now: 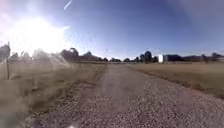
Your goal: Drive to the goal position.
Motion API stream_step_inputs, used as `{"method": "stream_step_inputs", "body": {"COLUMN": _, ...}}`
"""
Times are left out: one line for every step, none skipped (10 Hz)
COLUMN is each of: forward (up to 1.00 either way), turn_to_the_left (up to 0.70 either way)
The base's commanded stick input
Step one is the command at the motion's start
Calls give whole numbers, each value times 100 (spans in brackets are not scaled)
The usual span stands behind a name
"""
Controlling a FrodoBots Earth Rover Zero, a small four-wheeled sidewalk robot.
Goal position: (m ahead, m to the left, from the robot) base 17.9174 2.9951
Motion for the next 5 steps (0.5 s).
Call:
{"method": "stream_step_inputs", "body": {"forward": 50, "turn_to_the_left": 0}}
{"method": "stream_step_inputs", "body": {"forward": 50, "turn_to_the_left": 0}}
{"method": "stream_step_inputs", "body": {"forward": 50, "turn_to_the_left": 0}}
{"method": "stream_step_inputs", "body": {"forward": 50, "turn_to_the_left": 0}}
{"method": "stream_step_inputs", "body": {"forward": 50, "turn_to_the_left": 0}}
